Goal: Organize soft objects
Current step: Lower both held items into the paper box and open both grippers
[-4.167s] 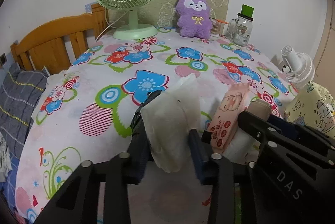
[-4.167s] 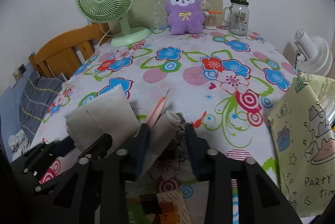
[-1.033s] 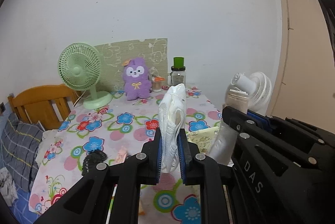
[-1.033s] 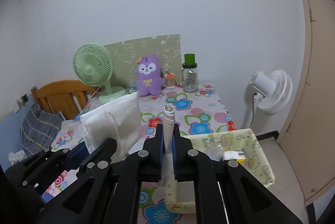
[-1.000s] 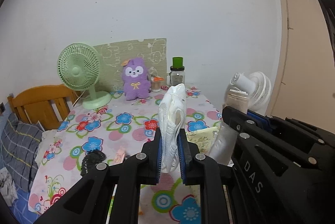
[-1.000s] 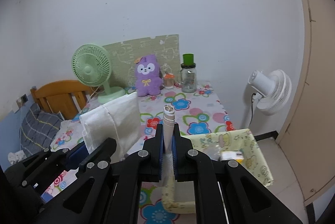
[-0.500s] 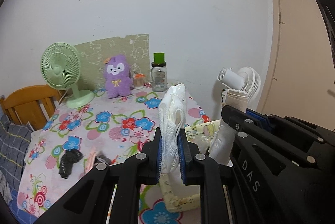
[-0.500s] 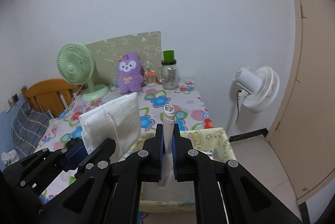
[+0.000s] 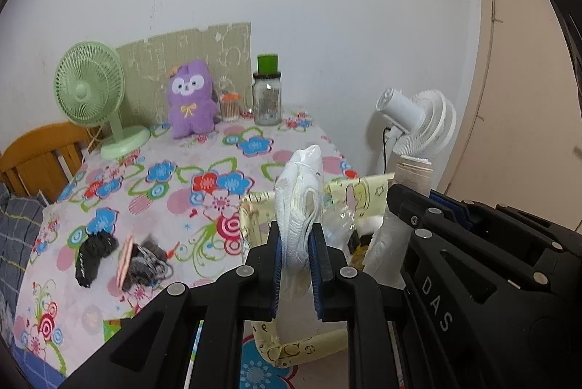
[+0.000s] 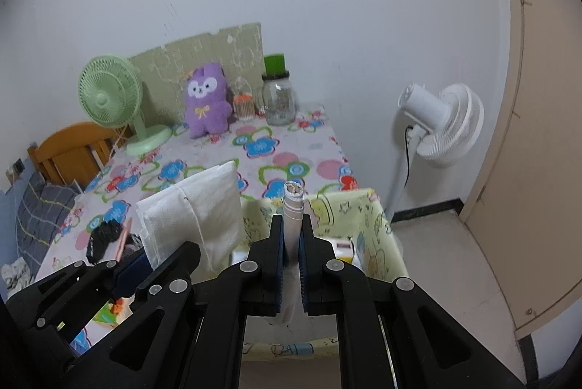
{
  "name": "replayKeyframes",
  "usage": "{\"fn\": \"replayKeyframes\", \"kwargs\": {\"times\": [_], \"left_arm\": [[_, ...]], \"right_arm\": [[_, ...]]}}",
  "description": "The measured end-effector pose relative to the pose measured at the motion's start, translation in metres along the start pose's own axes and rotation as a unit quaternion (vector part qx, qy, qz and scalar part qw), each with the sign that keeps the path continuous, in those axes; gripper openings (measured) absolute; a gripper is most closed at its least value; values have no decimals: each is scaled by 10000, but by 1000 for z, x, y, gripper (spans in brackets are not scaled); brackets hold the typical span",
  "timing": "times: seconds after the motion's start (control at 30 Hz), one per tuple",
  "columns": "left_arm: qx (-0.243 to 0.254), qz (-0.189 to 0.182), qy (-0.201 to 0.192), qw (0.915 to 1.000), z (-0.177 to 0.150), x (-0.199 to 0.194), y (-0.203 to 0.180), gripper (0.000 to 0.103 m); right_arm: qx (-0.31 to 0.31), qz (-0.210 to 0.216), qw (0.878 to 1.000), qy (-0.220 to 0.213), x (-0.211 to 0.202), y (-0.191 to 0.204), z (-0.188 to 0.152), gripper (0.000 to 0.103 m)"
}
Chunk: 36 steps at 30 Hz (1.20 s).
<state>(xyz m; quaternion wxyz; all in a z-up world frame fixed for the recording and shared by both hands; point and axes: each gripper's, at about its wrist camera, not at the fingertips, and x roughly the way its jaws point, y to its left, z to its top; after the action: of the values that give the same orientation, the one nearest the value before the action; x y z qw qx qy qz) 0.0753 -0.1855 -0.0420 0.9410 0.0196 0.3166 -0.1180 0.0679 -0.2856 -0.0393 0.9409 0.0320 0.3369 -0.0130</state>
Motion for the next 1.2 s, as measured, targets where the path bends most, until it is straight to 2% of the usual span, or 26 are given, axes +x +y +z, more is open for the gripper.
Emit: {"fn": "replayKeyframes", "kwargs": {"times": [0.3,0.37,0.43,0.6,0.67,0.7,0.73,0.8,1.03,1.2], "left_arm": [[-97,65,409,9991,-11,29,-1,13],[-93,53,493,9987,-13,35,-1,18],[-79,87,531,9985,-14,38,-2,31],[-60,123,608,9981,-14,43,-4,50],[-44,102,638,9979,-14,45,-5,53],[-40,60,646,9979,-13,45,-6,57],[-47,16,663,9978,-13,46,-6,61],[-87,-113,694,9975,-11,45,-6,68],[40,-6,605,9982,-3,40,-12,85],[79,-44,508,9987,3,33,-10,89]], "right_arm": [[38,19,9991,411,33,-7,-12,10],[67,43,9988,493,38,-9,-14,10],[84,28,9986,521,42,-10,-16,10],[76,-28,9982,591,48,-12,-16,13],[48,-42,9982,600,49,-13,-15,19],[44,-43,9981,607,49,-13,-15,36],[71,-10,9982,600,49,-14,-14,61],[181,55,9988,452,45,-17,-13,78],[191,-53,9990,407,39,-19,-6,81],[173,-126,9993,313,31,-17,-1,86]]}}
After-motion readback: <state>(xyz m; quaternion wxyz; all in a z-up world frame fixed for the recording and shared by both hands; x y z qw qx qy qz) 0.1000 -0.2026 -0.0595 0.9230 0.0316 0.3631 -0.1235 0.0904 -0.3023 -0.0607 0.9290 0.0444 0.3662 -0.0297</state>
